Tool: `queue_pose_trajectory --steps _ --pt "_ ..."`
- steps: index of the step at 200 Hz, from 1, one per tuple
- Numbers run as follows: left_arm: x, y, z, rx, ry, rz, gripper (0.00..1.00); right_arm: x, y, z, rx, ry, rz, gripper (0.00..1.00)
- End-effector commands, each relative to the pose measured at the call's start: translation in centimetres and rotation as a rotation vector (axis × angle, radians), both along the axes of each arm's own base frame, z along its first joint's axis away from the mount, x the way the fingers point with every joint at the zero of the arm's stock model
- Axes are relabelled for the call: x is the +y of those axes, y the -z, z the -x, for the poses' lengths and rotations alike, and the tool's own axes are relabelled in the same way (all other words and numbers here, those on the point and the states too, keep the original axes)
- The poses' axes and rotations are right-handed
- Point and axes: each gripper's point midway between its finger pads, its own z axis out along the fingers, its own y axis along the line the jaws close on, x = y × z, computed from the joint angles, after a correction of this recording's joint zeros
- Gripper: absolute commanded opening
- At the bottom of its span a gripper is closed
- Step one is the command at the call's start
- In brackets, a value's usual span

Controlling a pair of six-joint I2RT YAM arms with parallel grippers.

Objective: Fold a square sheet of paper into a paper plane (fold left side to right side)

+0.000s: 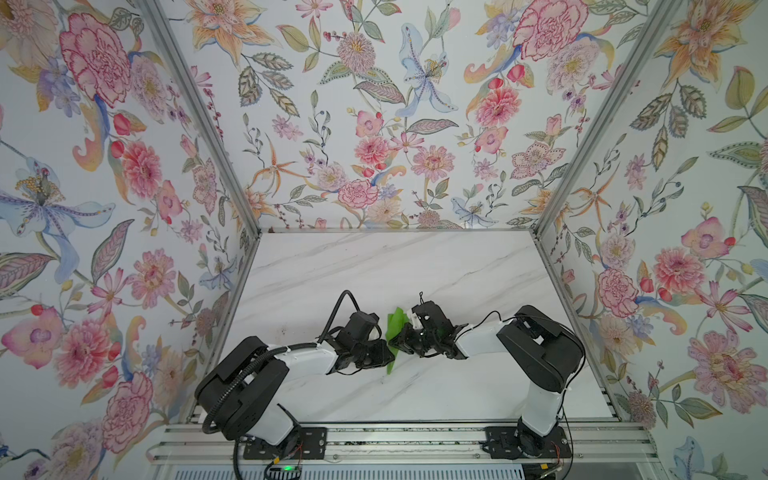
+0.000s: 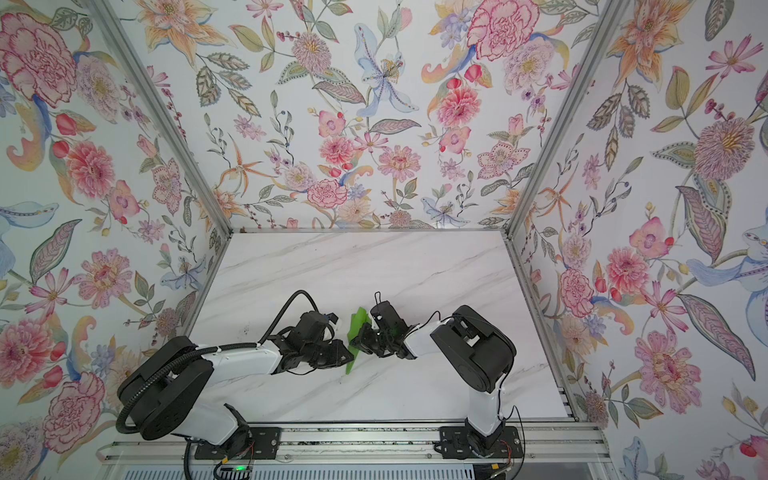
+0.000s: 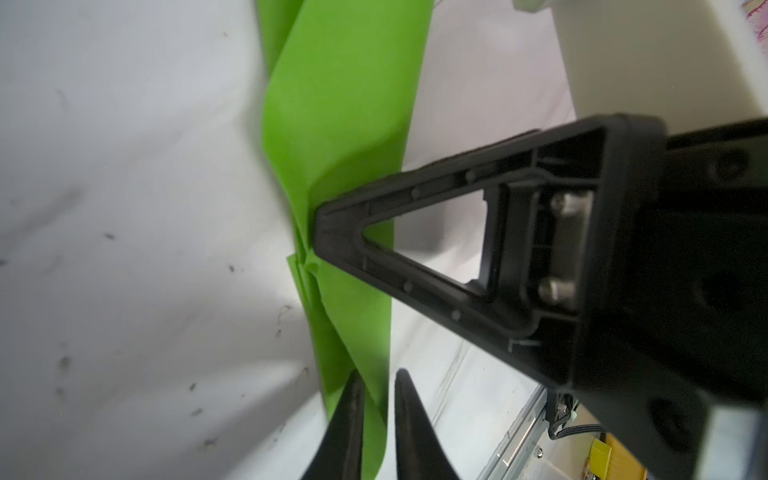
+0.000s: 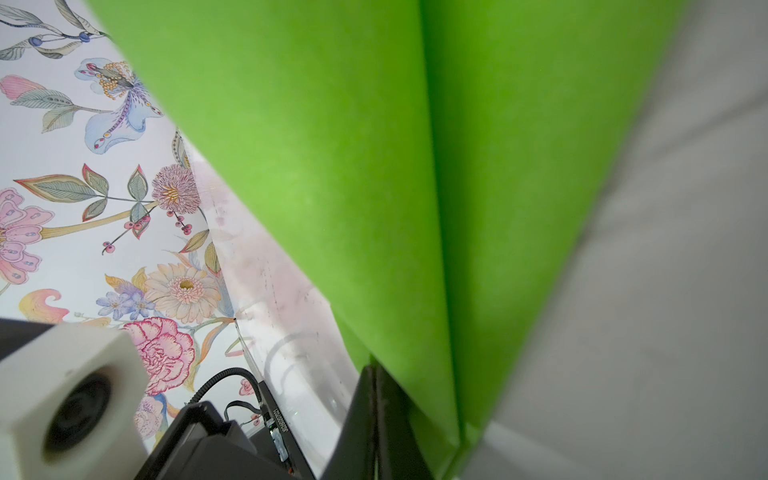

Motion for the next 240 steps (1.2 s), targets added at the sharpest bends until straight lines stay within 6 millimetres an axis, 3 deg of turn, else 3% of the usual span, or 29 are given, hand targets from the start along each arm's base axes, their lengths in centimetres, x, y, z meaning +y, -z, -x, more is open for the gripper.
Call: queue_pose_trajectory --steps 1,33,35,89,118,158,191,240 --pt "1.5 2.3 0.6 0.015 0.0 -0.108 0.05 -2.7 3.1 1.0 0.077 0.037 0.154 0.08" --pt "2.2 3.0 0.9 0.016 0.019 -0.157 0.0 -3.7 2.2 0.4 0.051 0.049 0.193 0.16" --pt "2.4 3.7 1.2 0.035 0.023 -0.174 0.0 -3.8 2.2 0.4 0.049 0.049 0.196 0.16" --pt "2.5 4.9 2.0 0.071 0.096 -0.215 0.0 -4.8 0.6 -0.3 0.007 -0.004 0.228 0.2" --pt "2.5 5.0 2.3 0.079 0.135 -0.229 0.0 -3.7 -1.5 0.0 -0.061 -0.142 0.195 0.19" --pt "2.5 5.2 2.5 0.085 0.154 -0.234 0.0 -1.9 -3.9 1.1 -0.142 -0.324 0.174 0.1" --pt "2.4 5.1 2.4 0.084 0.157 -0.23 0.0 -1.7 -3.6 2.1 -0.141 -0.411 0.202 0.04" --pt "2.3 5.2 2.5 0.087 0.161 -0.225 0.0 -1.6 -2.0 2.9 -0.115 -0.471 0.244 0.04"
